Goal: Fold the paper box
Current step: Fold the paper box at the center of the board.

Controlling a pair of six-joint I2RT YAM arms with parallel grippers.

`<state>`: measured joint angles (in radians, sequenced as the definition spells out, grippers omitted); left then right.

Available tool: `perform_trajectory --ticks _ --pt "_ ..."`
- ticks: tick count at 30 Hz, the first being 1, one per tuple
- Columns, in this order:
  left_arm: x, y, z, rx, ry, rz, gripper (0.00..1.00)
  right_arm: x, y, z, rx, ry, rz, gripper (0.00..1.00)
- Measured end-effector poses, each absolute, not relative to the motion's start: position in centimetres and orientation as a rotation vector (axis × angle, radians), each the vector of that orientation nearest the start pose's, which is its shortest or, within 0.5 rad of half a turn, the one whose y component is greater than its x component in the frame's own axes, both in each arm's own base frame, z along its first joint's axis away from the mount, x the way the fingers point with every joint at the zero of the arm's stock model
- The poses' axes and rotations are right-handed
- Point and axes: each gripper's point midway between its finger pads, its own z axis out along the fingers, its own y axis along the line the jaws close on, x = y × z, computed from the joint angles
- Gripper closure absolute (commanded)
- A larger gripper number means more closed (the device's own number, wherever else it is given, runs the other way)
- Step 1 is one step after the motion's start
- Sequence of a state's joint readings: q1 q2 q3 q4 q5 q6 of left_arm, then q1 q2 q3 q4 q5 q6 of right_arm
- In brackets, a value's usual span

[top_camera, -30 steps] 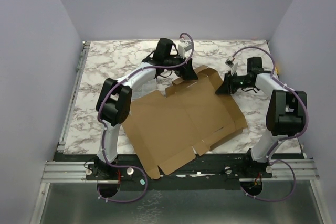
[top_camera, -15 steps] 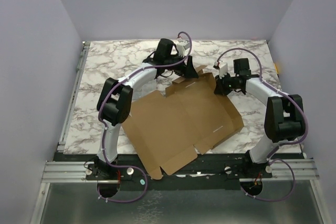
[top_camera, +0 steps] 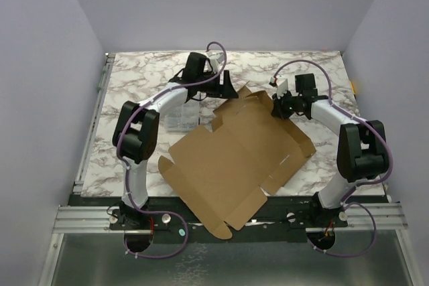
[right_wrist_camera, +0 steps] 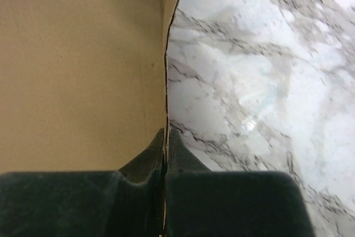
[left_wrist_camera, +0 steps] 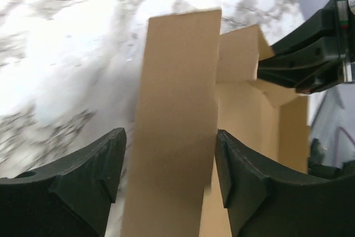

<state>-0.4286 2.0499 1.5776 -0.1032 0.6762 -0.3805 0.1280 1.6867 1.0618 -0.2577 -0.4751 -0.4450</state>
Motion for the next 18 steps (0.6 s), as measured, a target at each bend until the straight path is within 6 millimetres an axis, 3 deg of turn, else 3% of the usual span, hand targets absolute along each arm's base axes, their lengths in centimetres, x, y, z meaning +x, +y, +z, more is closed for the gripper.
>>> perform_trajectory --ticks 4,7,10,13,18 --pt "43.6 -29.7 15.3 0.439 2.187 -1.015 0.22 39.4 10.4 6.5 -0.851 2.245 0.378 0.99" --pt "43.3 -25.7 18.5 0.408 2.119 -0.890 0.21 39.2 9.6 5.9 -0.840 2.273 0.356 0.99" --pt "42.3 -23.4 19.8 0.389 2.085 -0.828 0.23 39.1 9.4 5.6 -0.844 2.286 0.349 0.99" --pt "40.8 -22.0 18.8 0.369 2.112 -0.794 0.24 39.1 9.4 5.5 -0.851 2.284 0.345 0.99" --pt "36.2 -19.7 14.0 0.332 2.251 -0.756 0.27 38.9 9.4 5.1 -0.853 2.296 0.349 0.99"
